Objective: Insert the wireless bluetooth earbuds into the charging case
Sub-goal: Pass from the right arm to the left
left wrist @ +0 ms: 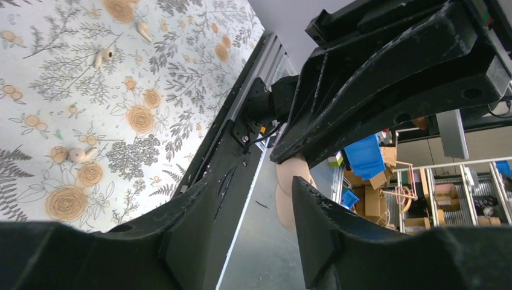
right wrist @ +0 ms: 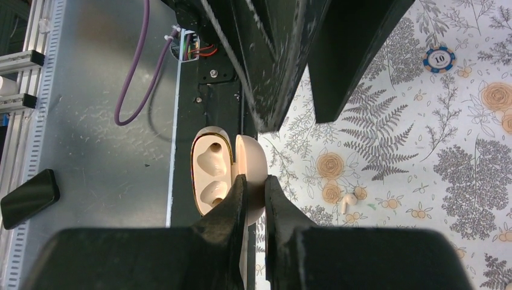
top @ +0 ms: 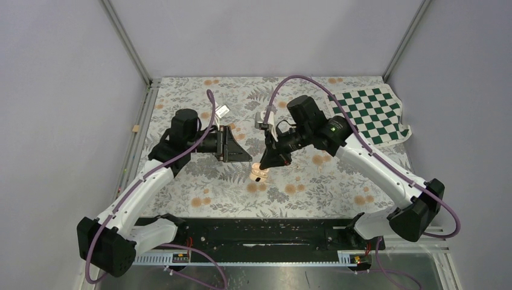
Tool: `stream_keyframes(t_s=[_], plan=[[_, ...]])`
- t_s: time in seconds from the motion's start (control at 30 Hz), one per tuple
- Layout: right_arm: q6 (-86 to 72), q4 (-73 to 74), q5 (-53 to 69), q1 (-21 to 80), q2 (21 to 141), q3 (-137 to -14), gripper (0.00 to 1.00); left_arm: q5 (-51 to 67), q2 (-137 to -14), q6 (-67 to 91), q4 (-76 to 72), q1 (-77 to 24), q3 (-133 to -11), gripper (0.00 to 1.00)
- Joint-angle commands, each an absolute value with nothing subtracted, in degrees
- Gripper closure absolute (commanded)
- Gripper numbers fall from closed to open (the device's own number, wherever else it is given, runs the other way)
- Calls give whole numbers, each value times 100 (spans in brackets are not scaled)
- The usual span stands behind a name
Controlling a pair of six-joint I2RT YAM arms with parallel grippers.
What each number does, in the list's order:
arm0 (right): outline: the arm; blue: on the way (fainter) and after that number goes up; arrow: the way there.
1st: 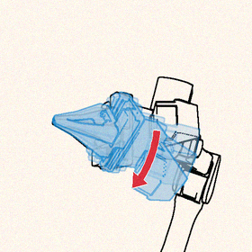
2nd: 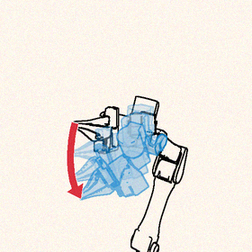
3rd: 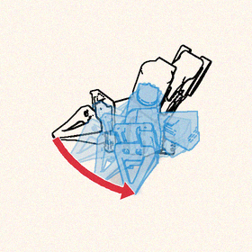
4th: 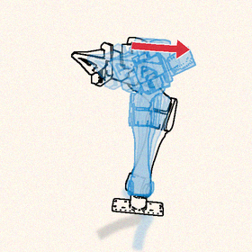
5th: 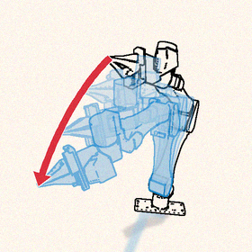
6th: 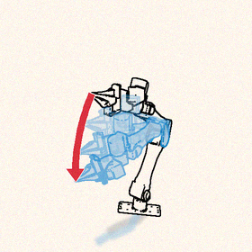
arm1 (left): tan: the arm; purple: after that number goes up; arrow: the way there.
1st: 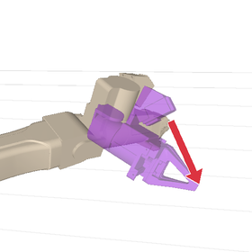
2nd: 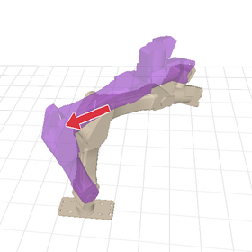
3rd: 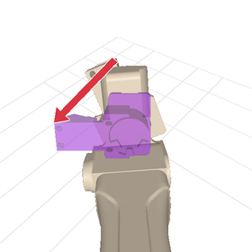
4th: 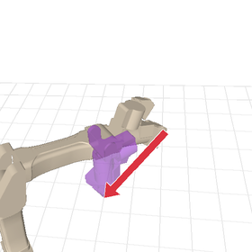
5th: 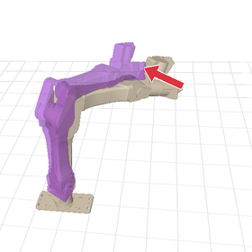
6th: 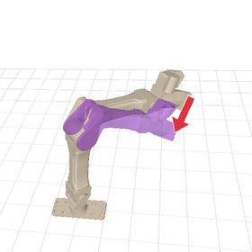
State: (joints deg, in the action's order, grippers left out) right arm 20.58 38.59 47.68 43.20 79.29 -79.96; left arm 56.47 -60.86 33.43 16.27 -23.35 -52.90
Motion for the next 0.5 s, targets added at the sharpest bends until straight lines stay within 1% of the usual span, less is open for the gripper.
stream_keyframes(t_s=[0.0, 0.17, 0.37, 0.47], plan=[[2202, 4062, 4891, 4364, 8081, -8385, 100, 5889, -6217, 3584, 1246, -2472, -5543, 55], [2208, 4100, 4973, 4365, 8214, -8499, 100, 5765, -6281, 3553, 1406, -2618, -5627, 57], [2283, 4281, 4953, 4368, 8351, -8648, 100, 5857, -6267, 3718, 1204, -2661, -5659, 59], [2270, 4282, 4942, 4363, 8367, -8648, 100, 5951, -6305, 3684, 1191, -2694, -5654, 63]])
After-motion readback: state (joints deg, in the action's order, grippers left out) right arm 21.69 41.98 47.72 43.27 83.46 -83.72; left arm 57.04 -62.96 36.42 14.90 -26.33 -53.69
